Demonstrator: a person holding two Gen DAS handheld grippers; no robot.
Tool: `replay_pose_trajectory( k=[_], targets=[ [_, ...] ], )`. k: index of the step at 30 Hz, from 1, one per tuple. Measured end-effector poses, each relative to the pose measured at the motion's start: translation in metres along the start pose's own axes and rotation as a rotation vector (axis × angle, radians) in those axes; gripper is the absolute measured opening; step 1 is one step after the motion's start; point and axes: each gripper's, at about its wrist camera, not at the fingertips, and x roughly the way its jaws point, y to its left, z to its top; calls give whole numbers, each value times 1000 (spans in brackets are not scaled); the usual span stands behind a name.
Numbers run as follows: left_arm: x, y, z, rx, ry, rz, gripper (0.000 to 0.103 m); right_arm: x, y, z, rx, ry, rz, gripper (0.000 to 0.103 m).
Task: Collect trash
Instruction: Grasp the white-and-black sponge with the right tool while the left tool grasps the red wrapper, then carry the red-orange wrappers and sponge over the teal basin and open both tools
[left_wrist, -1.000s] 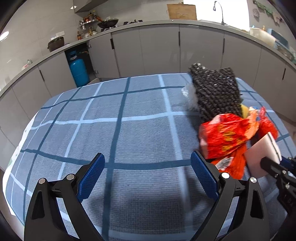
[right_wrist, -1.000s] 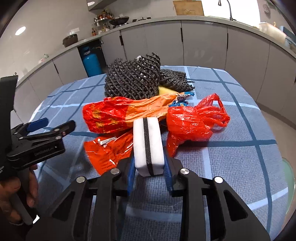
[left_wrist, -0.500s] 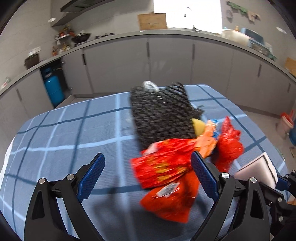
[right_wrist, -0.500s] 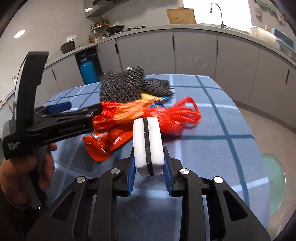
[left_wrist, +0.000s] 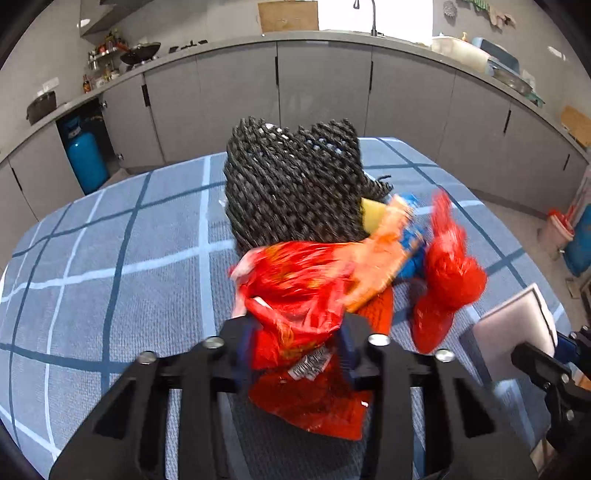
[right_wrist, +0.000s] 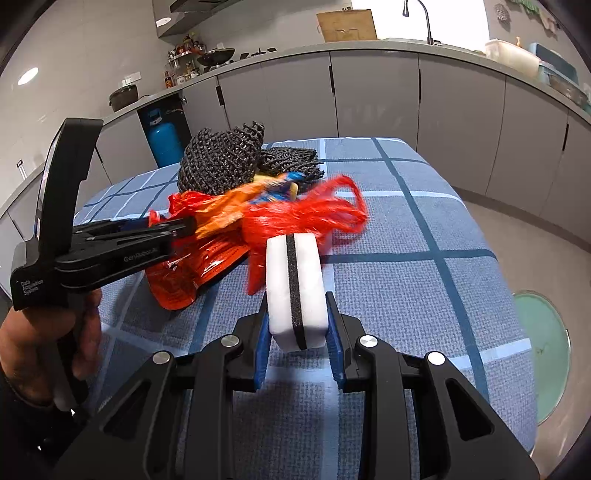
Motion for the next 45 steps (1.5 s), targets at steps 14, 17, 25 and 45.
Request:
replay_pose_trajectory(
  k=[14, 17, 25, 45],
  targets=[
    [-52, 0, 0, 27, -132, 91, 15, -11, -8, 5, 5, -38, -6, 28],
    [-64, 1, 3, 28, -174, 124, 15, -13, -9, 3, 8, -42, -8, 28],
    [-86, 0, 12, 16, -230, 131, 15, -27, -15, 3, 21, -72, -24, 28],
    [-90, -58, 21, 98, -259, 78, 15, -57, -65, 1, 104, -131, -110, 28]
  ],
)
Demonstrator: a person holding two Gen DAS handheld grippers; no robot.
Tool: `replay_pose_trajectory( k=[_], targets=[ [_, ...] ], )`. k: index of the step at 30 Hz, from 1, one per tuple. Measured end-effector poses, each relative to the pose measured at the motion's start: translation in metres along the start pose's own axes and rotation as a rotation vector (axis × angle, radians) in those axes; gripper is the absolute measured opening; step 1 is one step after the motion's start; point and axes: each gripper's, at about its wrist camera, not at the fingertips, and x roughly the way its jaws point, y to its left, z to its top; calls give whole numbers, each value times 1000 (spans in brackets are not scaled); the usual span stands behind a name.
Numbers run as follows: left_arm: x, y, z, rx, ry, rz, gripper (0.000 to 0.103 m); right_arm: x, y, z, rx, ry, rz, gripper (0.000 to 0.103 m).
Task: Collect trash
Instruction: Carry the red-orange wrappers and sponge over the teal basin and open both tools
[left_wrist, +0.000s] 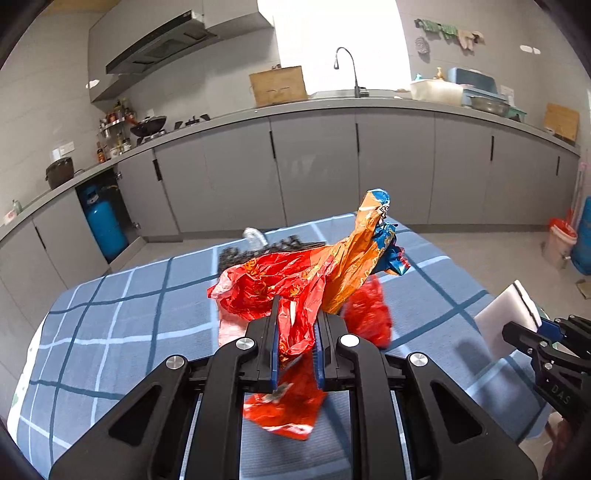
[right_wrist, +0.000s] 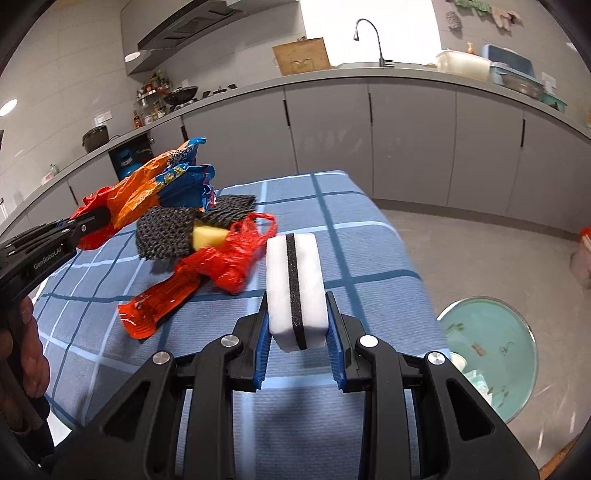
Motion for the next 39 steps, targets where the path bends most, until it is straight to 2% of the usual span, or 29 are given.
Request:
replay_pose_trajectory(
  k=[16, 30, 39],
  targets=[
    [3, -69, 8, 91, -21, -103, 15, -13, -52, -2, 83, -29, -79, 28],
    [6, -153, 14, 193, -37, -247, 15, -35, -135, -17, 185, -47, -228, 28],
    [11, -210, 9, 253, -14, -355, 15, -37, -184, -26, 240, -35, -300, 29]
  ],
)
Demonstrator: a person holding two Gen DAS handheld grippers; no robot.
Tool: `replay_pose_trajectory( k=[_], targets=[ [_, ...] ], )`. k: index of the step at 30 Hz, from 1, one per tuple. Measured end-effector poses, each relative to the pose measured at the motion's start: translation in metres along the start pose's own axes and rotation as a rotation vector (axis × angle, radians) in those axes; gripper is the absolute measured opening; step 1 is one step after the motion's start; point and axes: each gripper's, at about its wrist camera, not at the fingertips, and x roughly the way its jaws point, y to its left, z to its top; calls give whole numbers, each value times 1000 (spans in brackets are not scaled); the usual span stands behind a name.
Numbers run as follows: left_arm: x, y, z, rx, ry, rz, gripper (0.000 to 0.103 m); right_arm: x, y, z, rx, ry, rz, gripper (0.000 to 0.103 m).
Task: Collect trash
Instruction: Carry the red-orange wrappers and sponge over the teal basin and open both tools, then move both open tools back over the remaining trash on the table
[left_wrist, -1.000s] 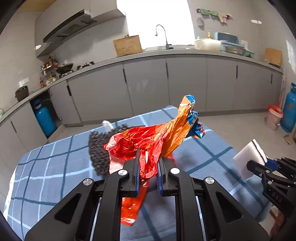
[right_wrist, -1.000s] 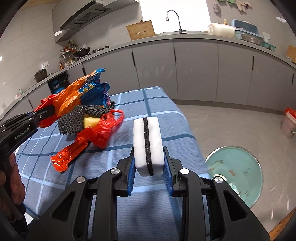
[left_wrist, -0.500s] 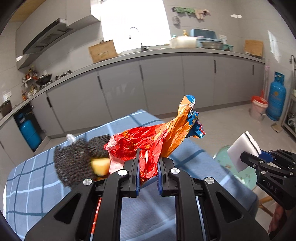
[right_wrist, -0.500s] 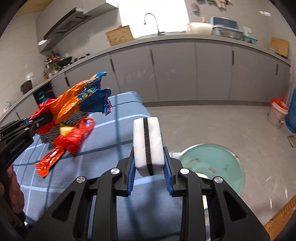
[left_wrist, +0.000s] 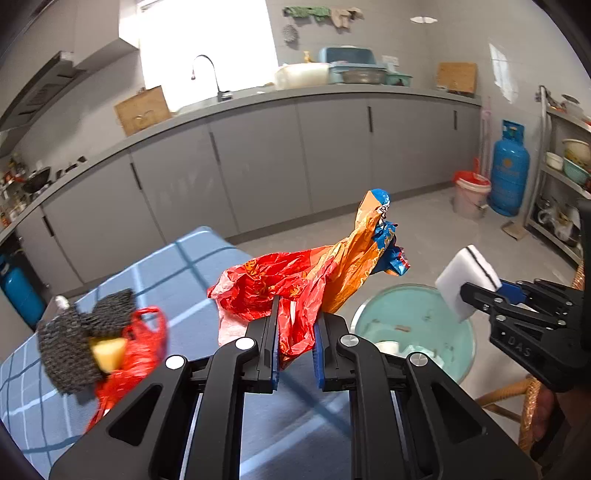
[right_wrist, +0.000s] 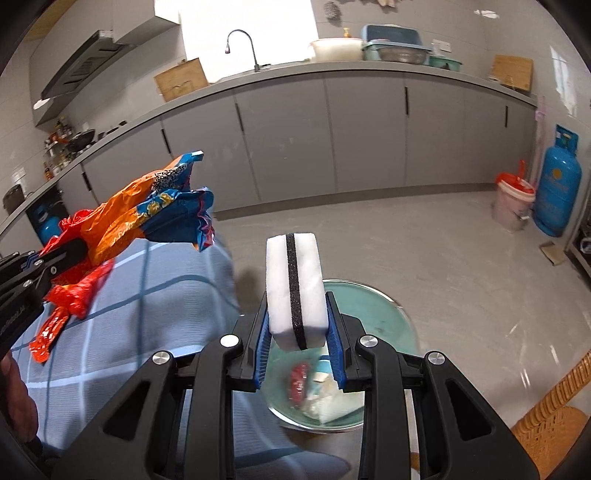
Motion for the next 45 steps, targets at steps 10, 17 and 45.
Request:
replay_pose_trajectory(
  k=[10, 17, 45],
  targets=[
    [39, -48, 0, 62, 64, -78, 15, 25, -31, -10, 36, 53, -43, 29],
    [54, -61, -5, 89, 79, -80, 65, 41, -53, -18, 75, 66, -77, 60],
    [26, 23, -21, -33, 86, 100, 80, 37, 6, -19, 7, 65, 0, 75]
  ],
)
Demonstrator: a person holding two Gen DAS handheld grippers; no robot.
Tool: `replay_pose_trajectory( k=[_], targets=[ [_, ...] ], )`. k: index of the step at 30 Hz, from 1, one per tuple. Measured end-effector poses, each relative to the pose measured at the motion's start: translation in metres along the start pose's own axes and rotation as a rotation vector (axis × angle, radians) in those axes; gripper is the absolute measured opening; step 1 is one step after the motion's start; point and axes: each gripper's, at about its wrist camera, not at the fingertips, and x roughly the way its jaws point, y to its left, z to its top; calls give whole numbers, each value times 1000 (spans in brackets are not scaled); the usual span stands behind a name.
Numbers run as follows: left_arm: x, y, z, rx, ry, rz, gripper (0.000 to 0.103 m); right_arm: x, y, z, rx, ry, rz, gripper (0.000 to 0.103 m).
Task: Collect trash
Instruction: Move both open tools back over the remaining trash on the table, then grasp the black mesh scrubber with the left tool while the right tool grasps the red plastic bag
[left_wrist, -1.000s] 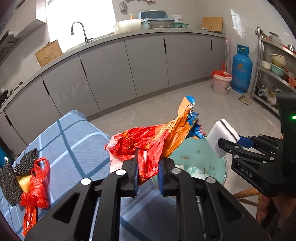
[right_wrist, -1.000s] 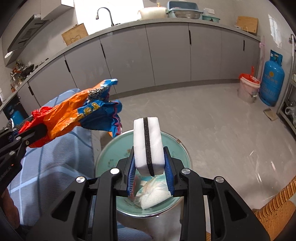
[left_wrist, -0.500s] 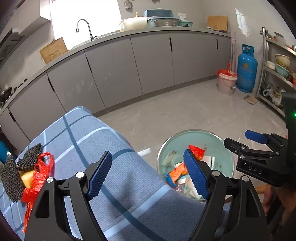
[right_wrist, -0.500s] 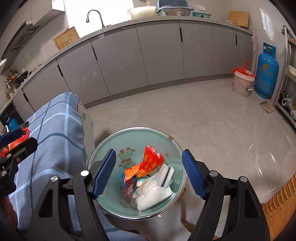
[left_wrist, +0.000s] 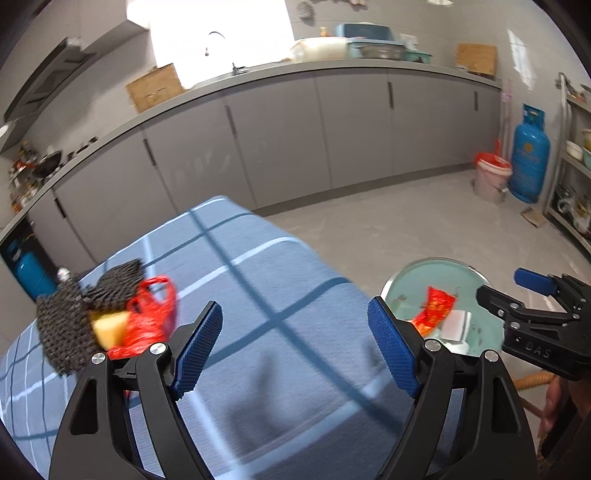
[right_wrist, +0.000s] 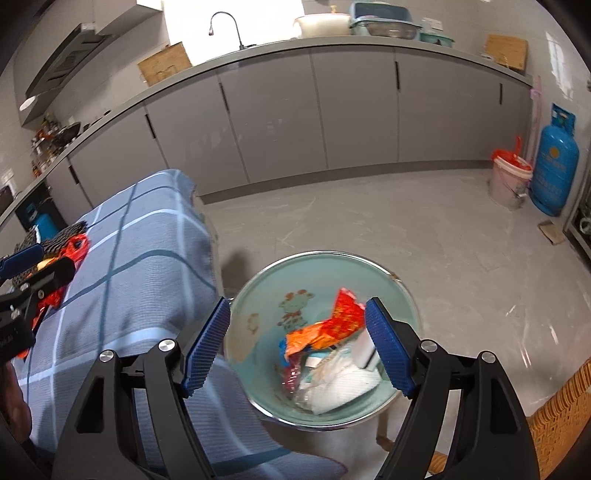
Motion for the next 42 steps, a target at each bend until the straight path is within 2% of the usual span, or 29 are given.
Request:
replay_pose_trajectory(
  k=[9, 14, 21, 24, 26, 32, 38, 40, 41, 42],
  targets=[
    [-15, 67, -22, -95, 6, 113, 80, -6, 56, 4, -87, -1, 55, 76],
    [-26, 122, -45, -163, 27, 216, 80, -6, 99, 8, -151, -1, 105, 76],
    [-36, 208, -83, -305, 87, 357, 83, -3, 175, 14, -247, 11, 203, 76],
    [-39, 234, -97, -358, 109, 390, 83, -3, 210, 18, -282, 7, 255, 77],
    [-42, 248, -105, -387, 117, 401, 83, 0, 234, 22, -306, 5, 289, 81],
    [-45, 270, -116, -428, 119, 407, 83, 21, 287, 37, -321, 9, 341, 81],
    [-42, 280, -124, -460, 134, 412, 84, 62, 315, 37, -326, 91, 311, 81],
    [-41, 283, -126, -468, 138, 411, 84, 73, 315, 31, -322, 130, 296, 78],
    [-40, 284, -127, -472, 140, 408, 84, 79, 313, 28, -316, 166, 304, 66],
    [-39, 285, -128, -474, 141, 405, 84, 82, 311, 26, -315, 187, 311, 48]
  ],
)
